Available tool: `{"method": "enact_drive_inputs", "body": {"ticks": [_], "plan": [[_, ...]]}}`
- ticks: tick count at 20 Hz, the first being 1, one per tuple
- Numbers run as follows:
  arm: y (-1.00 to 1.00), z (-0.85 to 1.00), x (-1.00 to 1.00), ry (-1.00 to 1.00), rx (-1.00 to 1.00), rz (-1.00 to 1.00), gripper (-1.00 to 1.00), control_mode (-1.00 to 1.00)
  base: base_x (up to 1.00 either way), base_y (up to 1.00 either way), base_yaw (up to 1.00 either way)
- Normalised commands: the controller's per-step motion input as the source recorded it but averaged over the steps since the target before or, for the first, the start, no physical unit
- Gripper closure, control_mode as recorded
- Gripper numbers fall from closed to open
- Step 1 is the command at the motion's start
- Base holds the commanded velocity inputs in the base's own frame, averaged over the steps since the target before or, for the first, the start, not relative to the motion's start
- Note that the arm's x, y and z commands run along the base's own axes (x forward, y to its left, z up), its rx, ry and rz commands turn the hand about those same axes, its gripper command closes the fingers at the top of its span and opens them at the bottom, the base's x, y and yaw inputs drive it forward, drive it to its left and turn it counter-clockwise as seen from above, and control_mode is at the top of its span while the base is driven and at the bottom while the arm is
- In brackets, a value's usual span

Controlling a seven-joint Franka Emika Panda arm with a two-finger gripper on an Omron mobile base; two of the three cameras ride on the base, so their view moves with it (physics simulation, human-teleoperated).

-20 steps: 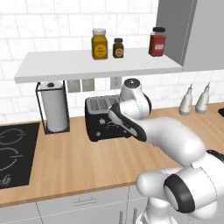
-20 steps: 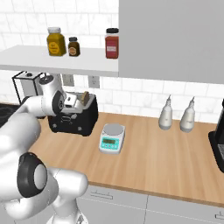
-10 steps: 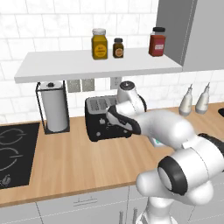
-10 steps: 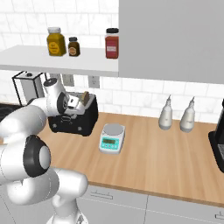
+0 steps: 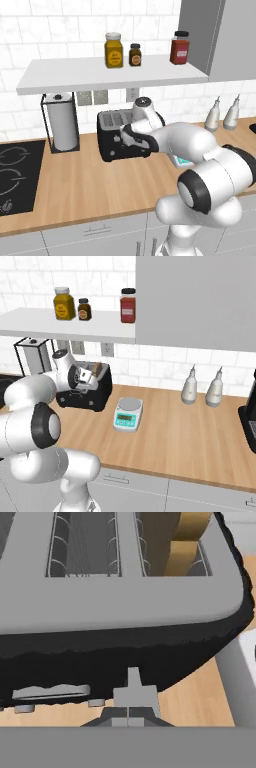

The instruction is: Start the toaster. Once the lever pops up, take the bread to the plate on the dining counter.

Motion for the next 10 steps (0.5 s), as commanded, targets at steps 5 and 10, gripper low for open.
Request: {"method": "enact_drive_inputs", "body": {"ticks": [5,10], "plan": [[0.00,-0.37,0.00,0.00,0.00,-0.01,1.00,-1.00,0.00,0.00,0.00],[-0.02,-0.55,-0.01,0.00,0.00,-0.01,1.00,-1.00,0.00,0.00,0.00]]}}
